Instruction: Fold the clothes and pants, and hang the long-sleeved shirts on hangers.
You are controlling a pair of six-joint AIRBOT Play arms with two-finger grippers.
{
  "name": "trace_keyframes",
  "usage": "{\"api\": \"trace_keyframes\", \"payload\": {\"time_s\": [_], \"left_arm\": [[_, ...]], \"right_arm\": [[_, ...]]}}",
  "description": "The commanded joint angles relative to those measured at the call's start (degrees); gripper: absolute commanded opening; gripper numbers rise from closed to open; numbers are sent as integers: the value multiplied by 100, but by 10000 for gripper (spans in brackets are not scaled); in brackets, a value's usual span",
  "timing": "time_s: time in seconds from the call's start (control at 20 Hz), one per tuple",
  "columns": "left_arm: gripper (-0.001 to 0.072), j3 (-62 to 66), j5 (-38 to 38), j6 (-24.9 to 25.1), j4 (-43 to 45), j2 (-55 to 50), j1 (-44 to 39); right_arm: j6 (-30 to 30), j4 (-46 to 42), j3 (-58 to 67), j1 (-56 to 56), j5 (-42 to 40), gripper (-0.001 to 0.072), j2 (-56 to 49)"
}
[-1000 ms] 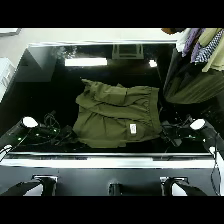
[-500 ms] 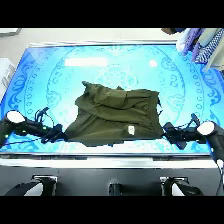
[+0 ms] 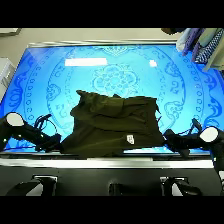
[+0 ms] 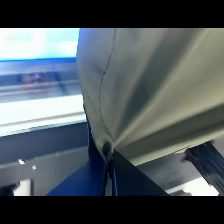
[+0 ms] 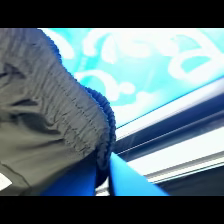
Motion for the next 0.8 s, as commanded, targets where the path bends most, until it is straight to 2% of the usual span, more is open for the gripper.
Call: {"api": "trace_keyframes", "payload": {"time_s": [0.0,0.05,0.1,0.15,0.2,0.35,0.45,0.5,0.55,0.6,0.65,0.75], "left_arm": [[62,-264,741,-138,-11,13,-269],[158,-234,813,-138,-9,15,-267],[253,-164,857,-131,-4,26,-240],[344,-70,901,-127,-4,52,-186],[391,50,992,-44,-7,96,-96],[391,509,1547,-46,-15,214,201],[393,723,2035,-48,-131,199,291],[414,748,2387,-48,-299,192,293],[520,741,2730,-46,-507,179,289],[595,743,3034,-46,-758,127,289],[596,743,3252,-46,-981,48,289],[595,743,3563,-42,-1263,-197,289]], "right_arm": [[-26,-92,-358,-2,-144,262,24],[-131,-195,-332,-4,-118,355,26],[-177,-352,-210,-4,-83,416,26],[-173,-568,46,-4,-74,429,31],[-125,-758,387,-4,-109,430,28],[208,-678,1547,-4,-905,434,-146],[184,11,2002,-2,-1440,435,-706],[-57,579,2135,-2,-1727,436,-1126],[-461,1259,2214,-2,-2055,436,-1534],[-986,2041,2271,-2,-2369,436,-1932],[-1561,2806,2326,-2,-2599,435,-2339],[-2063,3606,2354,-2,-2800,435,-3023]]}}
